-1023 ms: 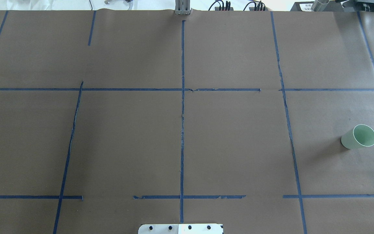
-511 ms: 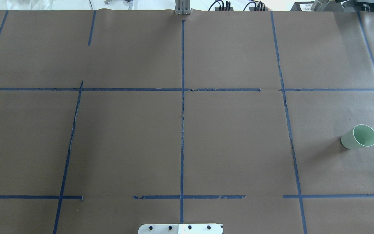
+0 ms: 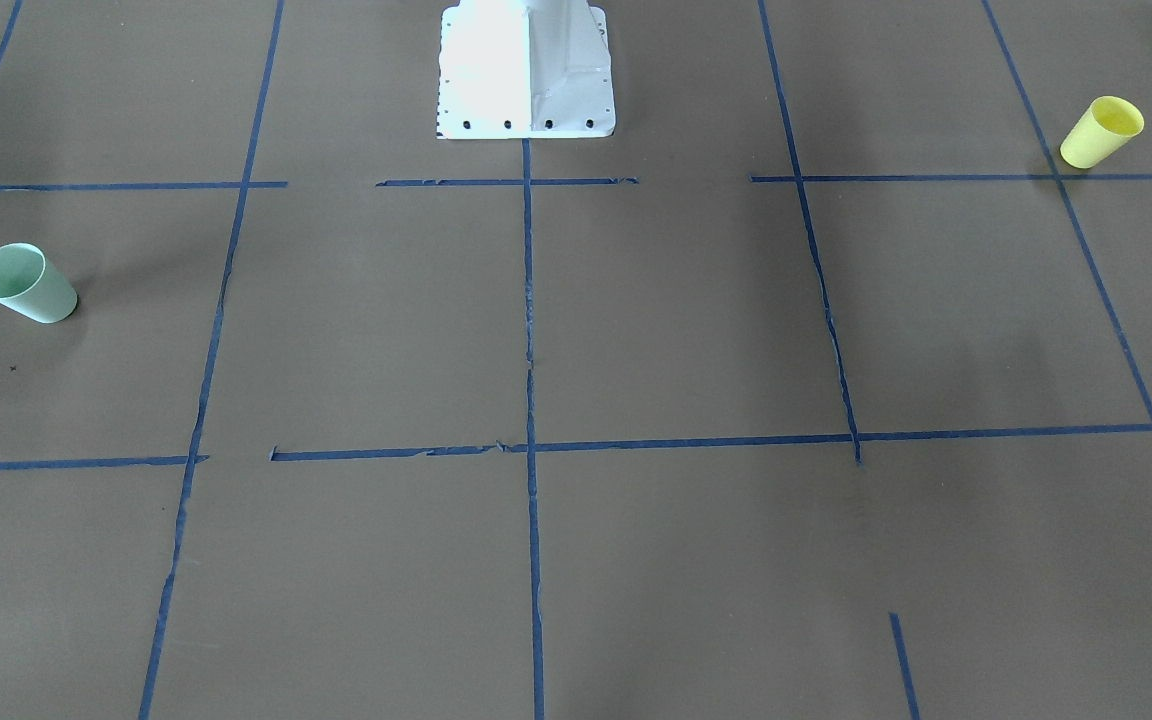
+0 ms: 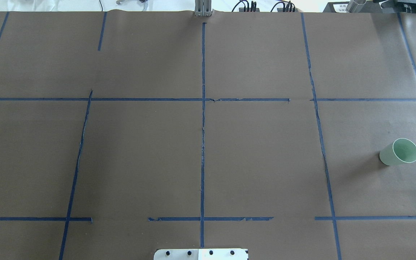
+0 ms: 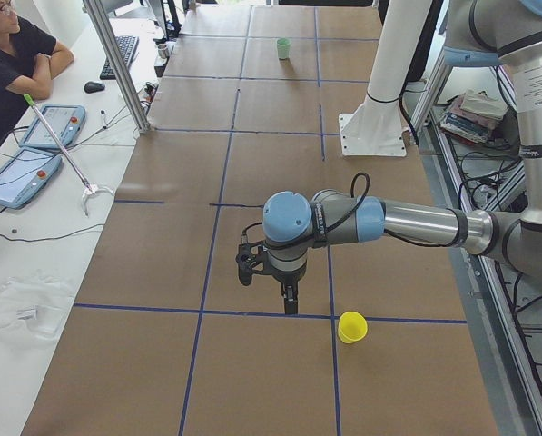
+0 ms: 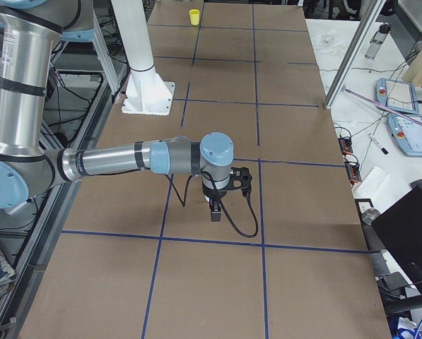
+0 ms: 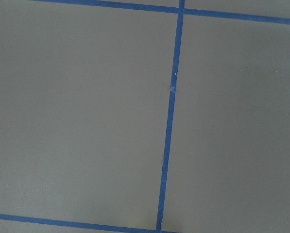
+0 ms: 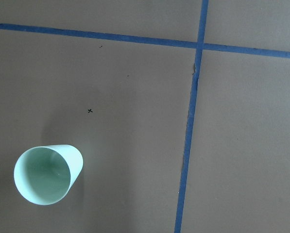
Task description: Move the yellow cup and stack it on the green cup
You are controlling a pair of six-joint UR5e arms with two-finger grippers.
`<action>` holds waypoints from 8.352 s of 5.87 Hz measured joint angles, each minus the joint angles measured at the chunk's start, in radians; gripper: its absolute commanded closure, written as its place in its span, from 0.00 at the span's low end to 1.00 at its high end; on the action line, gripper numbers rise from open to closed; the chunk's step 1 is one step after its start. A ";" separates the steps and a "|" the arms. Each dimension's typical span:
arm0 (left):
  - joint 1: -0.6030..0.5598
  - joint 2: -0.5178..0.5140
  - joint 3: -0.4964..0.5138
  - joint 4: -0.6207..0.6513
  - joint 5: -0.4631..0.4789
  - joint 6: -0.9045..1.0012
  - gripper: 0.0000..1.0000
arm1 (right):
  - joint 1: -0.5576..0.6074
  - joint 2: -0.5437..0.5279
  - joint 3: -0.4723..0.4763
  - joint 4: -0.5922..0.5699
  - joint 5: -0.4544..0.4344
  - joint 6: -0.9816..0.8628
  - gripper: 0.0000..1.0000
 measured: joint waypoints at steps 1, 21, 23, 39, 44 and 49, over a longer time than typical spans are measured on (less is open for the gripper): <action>0.002 0.005 -0.009 -0.001 -0.008 0.003 0.00 | -0.013 0.001 0.005 0.011 0.004 -0.002 0.00; 1.056 -0.038 0.031 0.309 0.727 -2.496 0.00 | -0.066 -0.040 0.000 0.106 -0.016 -0.012 0.00; 1.102 -0.078 0.096 0.340 0.725 -2.576 0.00 | -0.066 -0.048 -0.002 0.105 -0.014 -0.018 0.00; 1.252 -0.125 0.388 0.324 0.573 -2.802 0.02 | -0.068 -0.062 -0.003 0.106 0.003 -0.033 0.00; 1.253 -0.094 0.449 0.273 0.579 -2.804 0.67 | -0.068 -0.062 0.003 0.106 0.012 -0.034 0.00; 1.226 -0.026 0.299 0.279 0.939 -2.761 0.72 | -0.068 -0.063 0.024 0.107 0.038 -0.029 0.00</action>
